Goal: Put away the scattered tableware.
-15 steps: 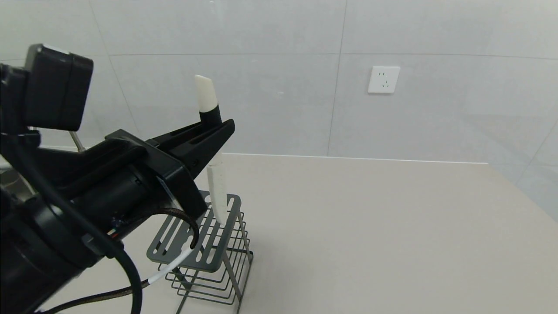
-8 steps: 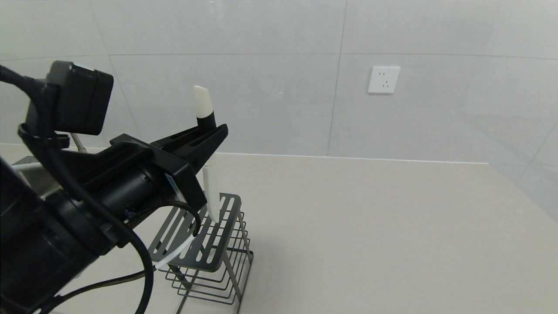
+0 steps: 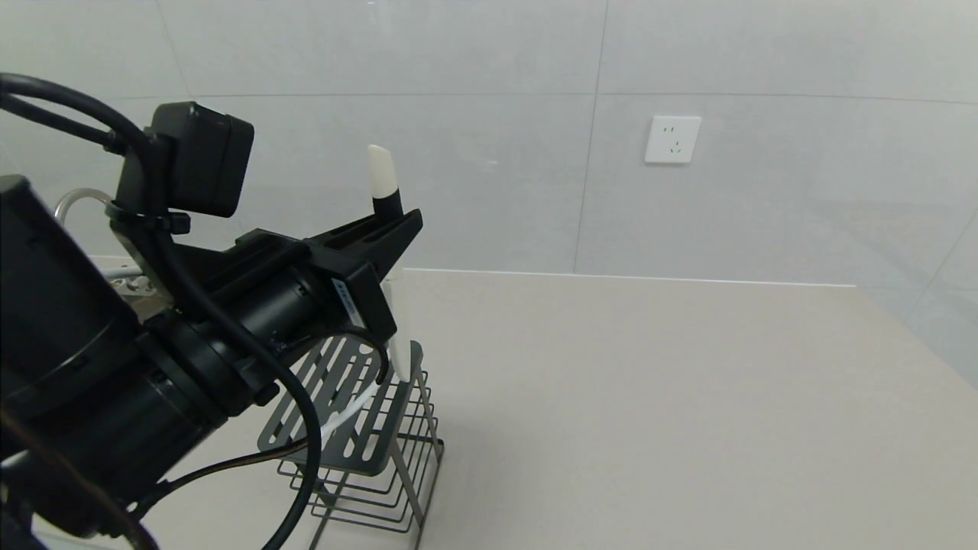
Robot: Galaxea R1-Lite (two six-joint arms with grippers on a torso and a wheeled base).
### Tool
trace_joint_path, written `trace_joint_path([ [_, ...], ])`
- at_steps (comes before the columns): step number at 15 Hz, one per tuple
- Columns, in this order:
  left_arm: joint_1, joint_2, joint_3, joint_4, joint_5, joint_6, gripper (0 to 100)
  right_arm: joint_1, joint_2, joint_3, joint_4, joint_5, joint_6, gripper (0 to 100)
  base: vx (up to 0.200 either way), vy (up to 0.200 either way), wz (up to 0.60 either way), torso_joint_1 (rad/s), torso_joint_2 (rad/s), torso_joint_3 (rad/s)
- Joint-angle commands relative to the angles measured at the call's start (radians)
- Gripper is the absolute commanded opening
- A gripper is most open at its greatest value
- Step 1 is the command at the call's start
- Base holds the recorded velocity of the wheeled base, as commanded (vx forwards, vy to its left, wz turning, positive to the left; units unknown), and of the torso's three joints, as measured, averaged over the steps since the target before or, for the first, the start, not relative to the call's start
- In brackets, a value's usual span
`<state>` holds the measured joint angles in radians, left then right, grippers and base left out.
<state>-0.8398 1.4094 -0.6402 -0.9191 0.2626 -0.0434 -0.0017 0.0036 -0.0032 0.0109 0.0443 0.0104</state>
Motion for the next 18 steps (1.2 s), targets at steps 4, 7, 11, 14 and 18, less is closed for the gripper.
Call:
trace_joint_path([
  [4,0.034,0.007,0.037,-0.024,0.000,0.007,0,0.000,0.001,0.000,0.000,0.000,0.000,0,0.000,0.000,0.00,0.000,0.00,0.000],
  [7,0.038,-0.012,0.042,-0.032,0.000,0.010,0,0.000,0.001,0.000,0.000,0.000,0.000,0,0.000,0.000,0.00,0.000,0.00,0.000],
  [11,0.038,0.007,0.039,-0.037,-0.002,0.008,0,0.000,0.001,0.000,0.000,0.000,0.000,0,0.000,0.000,0.00,0.000,0.00,0.000],
  [14,0.039,0.005,0.047,-0.037,-0.002,0.007,0,0.000,0.001,0.000,0.000,0.000,0.000,0,0.000,0.000,0.00,0.000,0.00,0.000],
  [18,0.045,0.023,0.051,-0.044,-0.005,0.008,0,0.000,0.001,0.000,0.000,0.000,0.000,0,0.000,0.000,0.00,0.000,0.00,0.000],
])
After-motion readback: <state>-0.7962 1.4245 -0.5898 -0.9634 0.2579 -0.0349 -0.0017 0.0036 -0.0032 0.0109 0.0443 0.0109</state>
